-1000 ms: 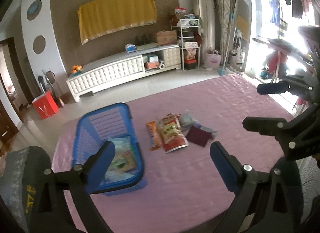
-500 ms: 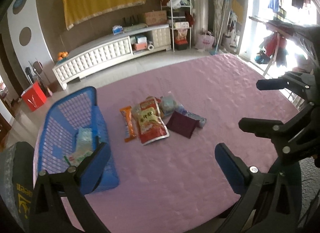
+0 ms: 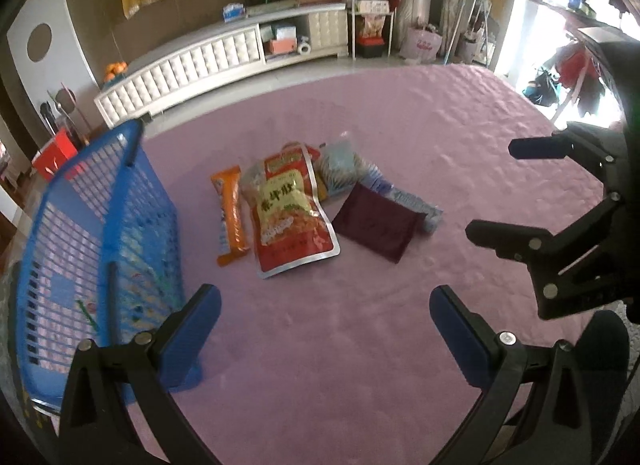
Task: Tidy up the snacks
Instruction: 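Withdraw both grippers from the basket and move toward the snack pile, then grasp the purple Doublemint gum pack with the right gripper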
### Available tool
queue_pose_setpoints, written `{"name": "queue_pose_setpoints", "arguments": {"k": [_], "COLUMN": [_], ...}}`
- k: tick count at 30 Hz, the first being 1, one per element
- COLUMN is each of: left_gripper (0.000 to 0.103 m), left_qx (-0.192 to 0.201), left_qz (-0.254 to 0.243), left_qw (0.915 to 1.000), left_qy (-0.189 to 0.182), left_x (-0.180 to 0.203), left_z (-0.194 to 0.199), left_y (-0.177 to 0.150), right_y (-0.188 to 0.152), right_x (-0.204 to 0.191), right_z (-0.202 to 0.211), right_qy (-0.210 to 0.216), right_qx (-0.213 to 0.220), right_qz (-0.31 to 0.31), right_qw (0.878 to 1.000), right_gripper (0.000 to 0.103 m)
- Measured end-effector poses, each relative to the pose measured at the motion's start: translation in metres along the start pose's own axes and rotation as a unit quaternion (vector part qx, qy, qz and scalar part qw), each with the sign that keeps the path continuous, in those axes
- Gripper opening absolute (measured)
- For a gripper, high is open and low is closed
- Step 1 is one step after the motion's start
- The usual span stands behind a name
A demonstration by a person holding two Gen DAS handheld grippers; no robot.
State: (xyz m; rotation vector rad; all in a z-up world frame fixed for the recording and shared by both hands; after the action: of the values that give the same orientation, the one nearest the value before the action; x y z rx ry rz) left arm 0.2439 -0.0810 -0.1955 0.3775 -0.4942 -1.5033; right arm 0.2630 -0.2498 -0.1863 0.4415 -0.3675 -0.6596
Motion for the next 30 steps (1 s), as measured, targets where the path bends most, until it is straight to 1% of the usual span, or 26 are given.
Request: {"name": "queue_pose_setpoints", "arguments": {"k": [2, 4, 6, 8, 10, 12, 14, 17, 18, 19, 20, 22, 25, 27, 30], "left_gripper": [0.103, 0.103, 0.103, 0.103, 0.103, 0.103, 0.103, 0.103, 0.103, 0.103, 0.103, 0.103, 0.103, 0.103, 0.103], "left_qx": [-0.007, -0.017, -0.028, -0.037, -0.047, -0.055, -0.059, -0.063, -0.065, -0.066, -0.067, -0.068, -0.068, -0.064, -0.062], "left_qz": [-0.003, -0.001, 0.009, 0.021, 0.037, 0.05, 0.063, 0.084, 0.093, 0.099, 0.105, 0.118, 0.129, 0.133, 0.141], "left_qw": [1.0, 0.9999, 0.9995, 0.999, 0.9978, 0.9967, 0.9957, 0.9941, 0.9931, 0.9924, 0.9915, 0.99, 0.9884, 0.988, 0.9871], "left_qy": [0.003, -0.001, -0.008, -0.015, -0.026, -0.032, -0.033, -0.03, -0.031, -0.032, -0.035, -0.037, -0.042, -0.044, -0.043], "left_x": [0.001, 0.002, 0.002, 0.0, -0.002, -0.004, -0.006, -0.009, -0.009, -0.01, -0.009, -0.009, -0.004, -0.002, 0.001], "left_z": [-0.011, -0.024, -0.037, -0.046, -0.055, -0.06, -0.064, -0.067, -0.068, -0.068, -0.069, -0.068, -0.065, -0.062, -0.06], "left_y": [0.0, -0.001, 0.0, 0.001, 0.003, 0.004, 0.005, 0.006, 0.007, 0.007, 0.008, 0.007, 0.006, 0.005, 0.005], "right_y": [-0.001, -0.002, -0.004, -0.005, -0.006, -0.008, -0.008, -0.005, -0.004, -0.003, -0.002, -0.001, -0.004, -0.009, -0.019], "right_x": [0.004, 0.007, 0.008, 0.007, 0.008, 0.009, 0.014, 0.012, 0.01, 0.006, 0.004, -0.001, -0.011, -0.01, -0.007], "right_z": [-0.012, -0.027, -0.04, -0.051, -0.064, -0.074, -0.075, -0.075, -0.075, -0.072, -0.072, -0.07, -0.066, -0.066, -0.06], "right_qy": [0.004, 0.01, 0.028, 0.035, 0.033, 0.039, 0.062, 0.066, 0.066, 0.066, 0.066, 0.065, 0.052, 0.051, 0.045], "right_qx": [-0.009, -0.022, -0.03, -0.034, -0.044, -0.049, -0.037, -0.027, -0.023, -0.015, -0.009, -0.003, -0.005, 0.002, -0.016], "right_qz": [0.009, 0.018, 0.022, 0.027, 0.04, 0.043, 0.022, 0.029, 0.033, 0.038, 0.038, 0.036, 0.06, 0.047, 0.03], "right_qw": [1.0, 1.0, 0.999, 0.998, 0.998, 0.997, 0.997, 0.997, 0.997, 0.997, 0.997, 0.997, 0.997, 0.998, 0.998], "right_gripper": [0.099, 0.099, 0.098, 0.095, 0.081, 0.072, 0.072, 0.072, 0.067, 0.058, 0.053, 0.036, 0.035, 0.035, 0.035]}}
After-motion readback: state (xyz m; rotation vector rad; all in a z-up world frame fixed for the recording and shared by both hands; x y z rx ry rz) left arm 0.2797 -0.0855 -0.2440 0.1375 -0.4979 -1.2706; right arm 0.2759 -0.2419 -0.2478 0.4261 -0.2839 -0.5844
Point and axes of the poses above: each gripper's, at about its wrist camera, not at the fingertips, and z roughly against the way its jaws point, x to its right, y to its top, the point moved 3 cm from there along -z, roughly the way its jaws point, and after that the axes turned 13 degrees about z, right-handed, at the moved point
